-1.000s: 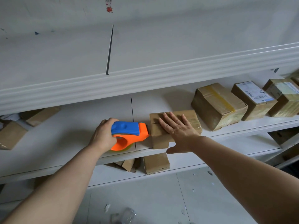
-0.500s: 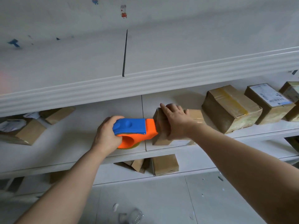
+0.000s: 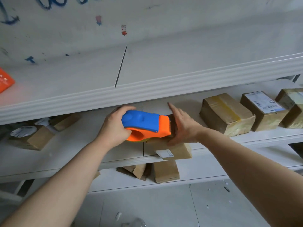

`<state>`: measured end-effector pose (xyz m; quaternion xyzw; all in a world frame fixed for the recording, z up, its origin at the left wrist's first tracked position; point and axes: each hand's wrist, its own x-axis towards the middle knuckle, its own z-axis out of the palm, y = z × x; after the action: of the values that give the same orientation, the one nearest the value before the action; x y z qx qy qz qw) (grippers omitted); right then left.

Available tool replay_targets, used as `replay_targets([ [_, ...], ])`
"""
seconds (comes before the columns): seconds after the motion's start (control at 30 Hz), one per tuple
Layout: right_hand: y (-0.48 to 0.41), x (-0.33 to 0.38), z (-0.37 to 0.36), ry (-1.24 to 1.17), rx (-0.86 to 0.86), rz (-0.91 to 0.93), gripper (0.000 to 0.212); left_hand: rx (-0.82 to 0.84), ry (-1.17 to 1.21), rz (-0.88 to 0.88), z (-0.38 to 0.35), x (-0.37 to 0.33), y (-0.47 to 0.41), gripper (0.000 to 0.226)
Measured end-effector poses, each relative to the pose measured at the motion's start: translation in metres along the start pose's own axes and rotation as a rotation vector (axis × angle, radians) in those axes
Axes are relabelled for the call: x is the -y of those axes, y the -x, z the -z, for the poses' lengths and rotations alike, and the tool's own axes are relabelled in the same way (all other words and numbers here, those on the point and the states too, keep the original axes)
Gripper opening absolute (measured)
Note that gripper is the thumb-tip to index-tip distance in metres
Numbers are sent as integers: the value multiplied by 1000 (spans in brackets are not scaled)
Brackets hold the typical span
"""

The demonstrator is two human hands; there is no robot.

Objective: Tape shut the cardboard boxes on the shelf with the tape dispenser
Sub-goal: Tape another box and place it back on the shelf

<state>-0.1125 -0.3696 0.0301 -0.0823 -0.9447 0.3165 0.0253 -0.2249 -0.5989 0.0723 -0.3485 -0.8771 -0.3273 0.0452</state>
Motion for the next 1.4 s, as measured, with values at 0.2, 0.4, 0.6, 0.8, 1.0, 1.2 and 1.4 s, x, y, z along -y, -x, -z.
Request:
replay_targets([
  [0.2,12,-2,-3,126,-5,68,127,52,-20,70,7,-2,19,72],
  [0.4,22,-12,-4,92,-35,77,125,27,-41,80,10,-3,29,62],
  [0.6,35,-37,0,42,-10,14,125,-68,-2,192,32,32,31,57],
  [0.8,34,-43,4,5,-16,5,124,-54,3,170,27,34,18,56],
  [1.0,31,-47,4,-12,-4,12,126,-26,-23,226,0,43,23,49],
  [1.2,31,-38,11,457,57,-27,128,9,24,252,-25,35,20,44],
  [1.4,27,-21,-6,670,85,103,126,9,14,291,-32,28,14,41],
])
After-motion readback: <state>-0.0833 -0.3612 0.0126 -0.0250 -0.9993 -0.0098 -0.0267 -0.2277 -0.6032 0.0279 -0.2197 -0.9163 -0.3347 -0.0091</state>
